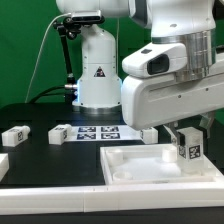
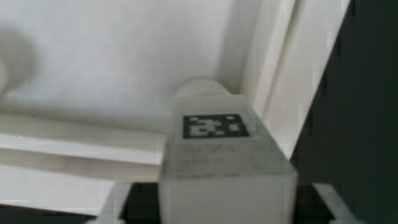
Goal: Assemble one leg
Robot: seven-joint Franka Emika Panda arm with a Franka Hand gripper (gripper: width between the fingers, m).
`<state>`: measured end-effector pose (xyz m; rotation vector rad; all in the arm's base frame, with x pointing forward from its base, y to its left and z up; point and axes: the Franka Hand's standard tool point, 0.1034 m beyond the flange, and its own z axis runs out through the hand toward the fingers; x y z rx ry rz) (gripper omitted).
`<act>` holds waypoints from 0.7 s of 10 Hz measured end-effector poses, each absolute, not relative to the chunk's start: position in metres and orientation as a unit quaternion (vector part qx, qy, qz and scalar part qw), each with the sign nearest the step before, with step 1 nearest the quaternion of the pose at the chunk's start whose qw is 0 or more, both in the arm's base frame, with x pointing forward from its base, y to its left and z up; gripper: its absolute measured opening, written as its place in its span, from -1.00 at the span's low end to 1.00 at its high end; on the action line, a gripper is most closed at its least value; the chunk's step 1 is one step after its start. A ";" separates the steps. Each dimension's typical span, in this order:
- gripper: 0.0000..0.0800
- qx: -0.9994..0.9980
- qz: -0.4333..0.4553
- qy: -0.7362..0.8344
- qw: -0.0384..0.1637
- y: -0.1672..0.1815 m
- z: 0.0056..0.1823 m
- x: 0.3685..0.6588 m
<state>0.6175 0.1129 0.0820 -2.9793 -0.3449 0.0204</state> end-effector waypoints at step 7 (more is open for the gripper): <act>-0.27 -0.945 0.013 0.320 0.066 0.111 0.080 0.619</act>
Offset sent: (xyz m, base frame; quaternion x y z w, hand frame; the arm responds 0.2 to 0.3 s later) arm -0.0131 0.0077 -0.0056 -0.0199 0.0140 0.3626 0.9316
